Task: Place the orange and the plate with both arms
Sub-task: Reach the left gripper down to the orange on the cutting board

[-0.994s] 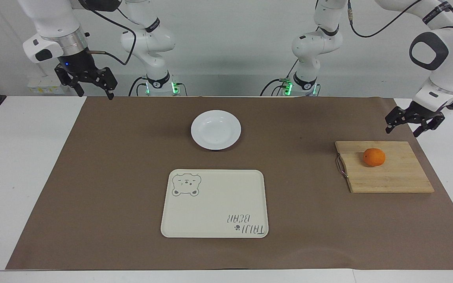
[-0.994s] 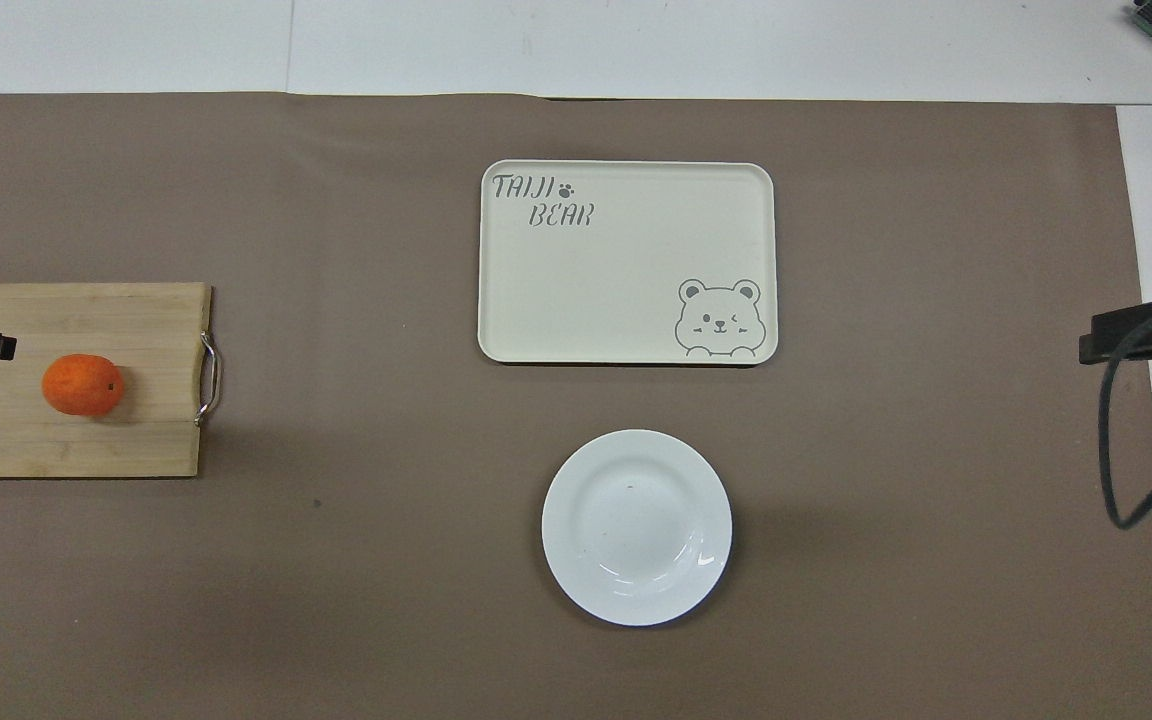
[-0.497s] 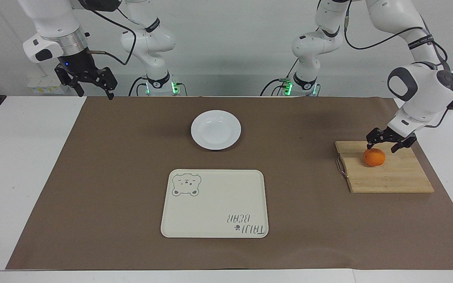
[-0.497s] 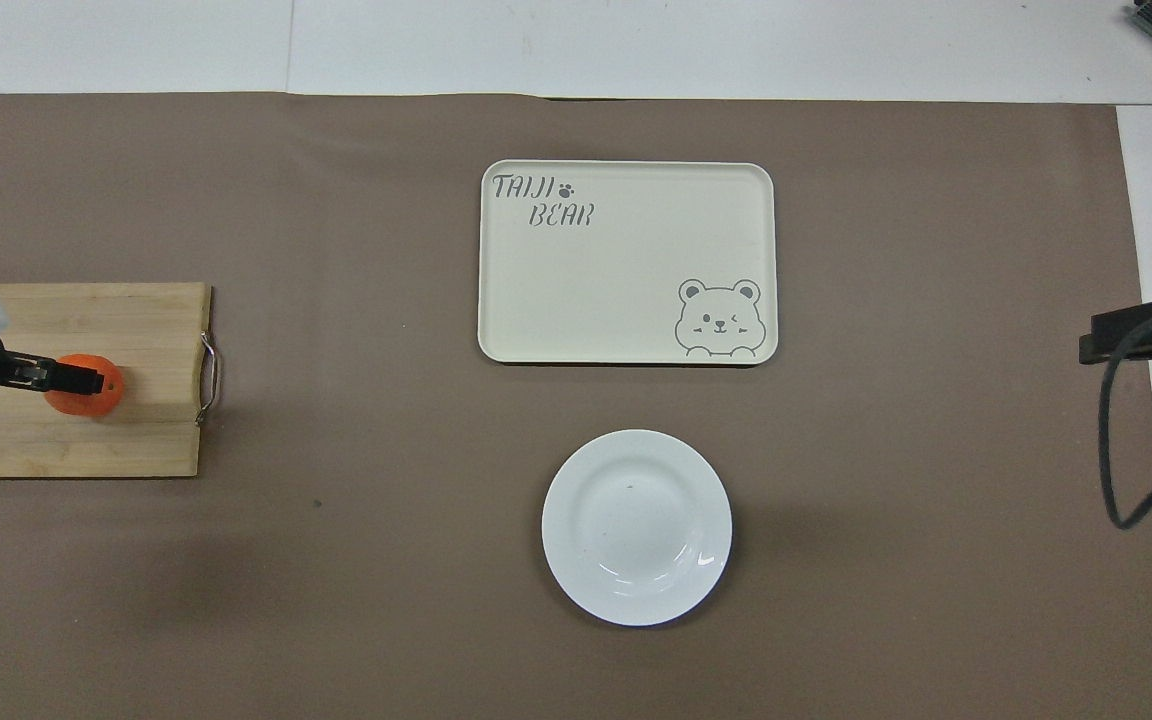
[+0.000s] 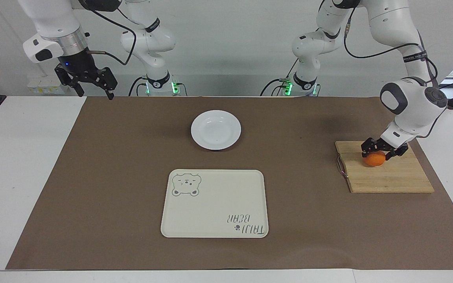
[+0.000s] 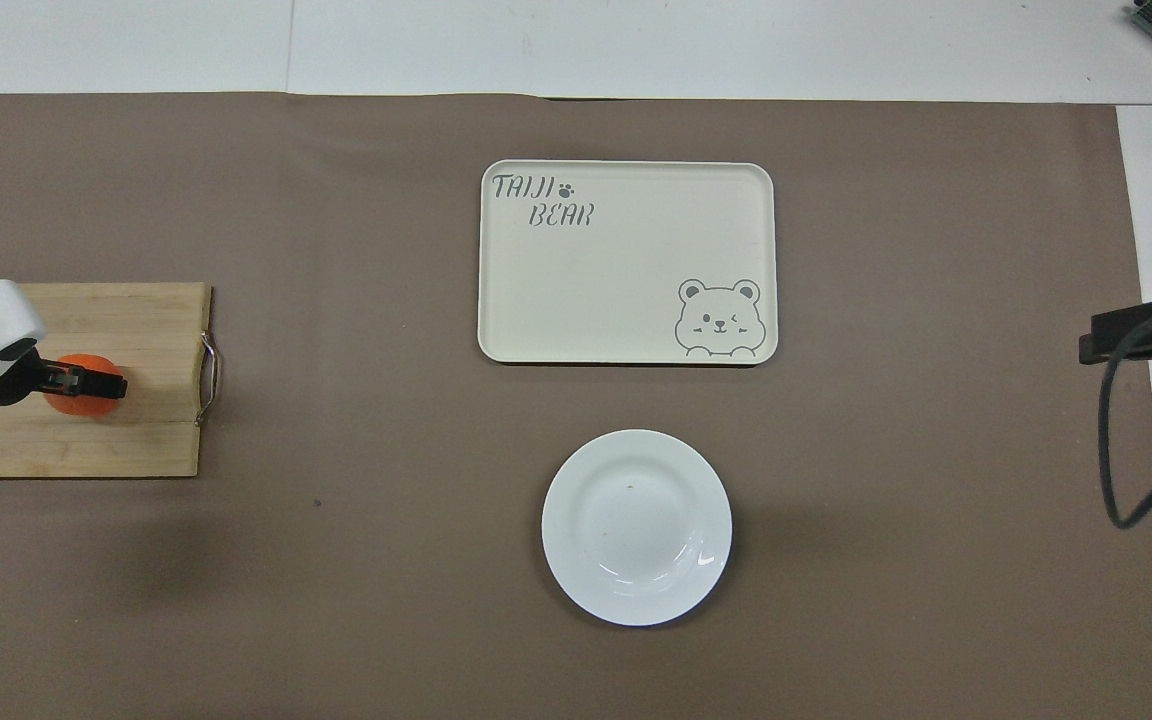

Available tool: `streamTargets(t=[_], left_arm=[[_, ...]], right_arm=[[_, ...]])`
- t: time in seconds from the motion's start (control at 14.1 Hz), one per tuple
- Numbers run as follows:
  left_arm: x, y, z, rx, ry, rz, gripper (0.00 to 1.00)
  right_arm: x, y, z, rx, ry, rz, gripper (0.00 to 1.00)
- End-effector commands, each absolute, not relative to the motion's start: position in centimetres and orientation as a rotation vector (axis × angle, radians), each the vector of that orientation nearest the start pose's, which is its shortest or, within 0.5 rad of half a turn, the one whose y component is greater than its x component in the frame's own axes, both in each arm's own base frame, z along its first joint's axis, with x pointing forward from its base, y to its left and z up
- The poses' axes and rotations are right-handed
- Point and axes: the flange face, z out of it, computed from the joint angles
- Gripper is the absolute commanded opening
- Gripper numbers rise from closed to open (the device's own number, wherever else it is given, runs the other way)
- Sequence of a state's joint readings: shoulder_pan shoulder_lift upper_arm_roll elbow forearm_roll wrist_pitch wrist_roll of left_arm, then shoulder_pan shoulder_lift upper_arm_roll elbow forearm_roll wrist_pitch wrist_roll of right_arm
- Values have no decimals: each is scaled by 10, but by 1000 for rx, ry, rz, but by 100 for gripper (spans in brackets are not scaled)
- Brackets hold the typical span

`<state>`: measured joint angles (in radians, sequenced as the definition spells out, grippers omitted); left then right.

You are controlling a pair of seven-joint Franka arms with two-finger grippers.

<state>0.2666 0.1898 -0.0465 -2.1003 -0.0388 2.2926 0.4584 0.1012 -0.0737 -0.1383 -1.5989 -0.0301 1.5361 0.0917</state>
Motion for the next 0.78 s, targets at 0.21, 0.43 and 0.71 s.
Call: streamTargets(t=[0.21, 0.43, 0.71], left_arm=[[558, 123, 331, -3139, 338, -29, 0], [570, 116, 353, -3144, 225, -63, 0], [583, 92, 388, -3151, 70, -67, 0]], right_arm=[[522, -29, 647, -3157, 180, -45, 100], [522, -29, 647, -3157, 180, -45, 100], [522, -29, 648, -3156, 177, -48, 100]])
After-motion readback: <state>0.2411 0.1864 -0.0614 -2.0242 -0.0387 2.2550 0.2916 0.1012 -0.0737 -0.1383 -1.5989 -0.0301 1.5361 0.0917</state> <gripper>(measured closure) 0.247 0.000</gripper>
